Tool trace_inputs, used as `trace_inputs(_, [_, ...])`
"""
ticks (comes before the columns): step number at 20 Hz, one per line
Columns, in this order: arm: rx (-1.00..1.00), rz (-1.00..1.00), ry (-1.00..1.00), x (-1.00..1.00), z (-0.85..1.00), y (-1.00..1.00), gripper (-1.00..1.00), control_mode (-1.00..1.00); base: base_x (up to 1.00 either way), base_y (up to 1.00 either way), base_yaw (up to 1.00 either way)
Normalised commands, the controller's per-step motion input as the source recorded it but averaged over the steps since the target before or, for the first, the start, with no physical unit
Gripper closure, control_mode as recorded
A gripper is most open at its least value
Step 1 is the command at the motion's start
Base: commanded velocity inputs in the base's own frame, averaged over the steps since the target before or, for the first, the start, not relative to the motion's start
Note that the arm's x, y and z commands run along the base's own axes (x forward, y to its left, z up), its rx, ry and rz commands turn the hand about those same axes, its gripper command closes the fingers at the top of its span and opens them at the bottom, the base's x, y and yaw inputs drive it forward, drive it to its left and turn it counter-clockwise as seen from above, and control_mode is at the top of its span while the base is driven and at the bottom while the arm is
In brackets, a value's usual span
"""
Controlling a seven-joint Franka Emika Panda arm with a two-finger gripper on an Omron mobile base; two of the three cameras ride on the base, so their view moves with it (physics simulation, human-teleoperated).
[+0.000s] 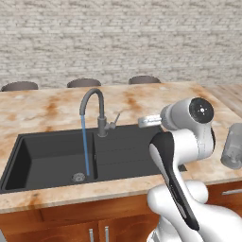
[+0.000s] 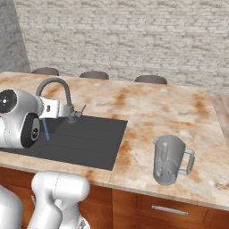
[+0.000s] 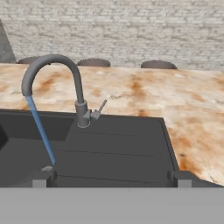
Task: Turn on the sink faucet and place the jug under the water for a few seconds to fill it up.
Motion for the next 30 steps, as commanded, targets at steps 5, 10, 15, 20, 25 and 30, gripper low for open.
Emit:
trace_inputs(5, [0.00,0.00,0.00,0.00,0.00,0.00,-1.00,-1.00,0.00,0.00,0.00])
trace_inputs(10, [0.00,0.00,0.00,-0.12,0.00,0.00,-1.00,1.00,-0.10,0.00,0.00])
trace_inputs(15, [0.00,0.00,0.00,0.00,0.00,0.00,-1.00,1.00,-0.65,-0.08,0.00])
trace_inputs(20, [0.00,0.00,0.00,0.00,0.00,0.00,-1.00,1.00,-0.59,-0.29,-0.02])
trace_inputs(25, [0.00,0.00,0.00,0.00,0.00,0.00,-1.00,1.00,-0.30,-0.70,-0.07])
trace_inputs(30, [0.00,0.00,0.00,0.00,0.00,0.00,-1.00,1.00,-0.13,-0.83,-0.06])
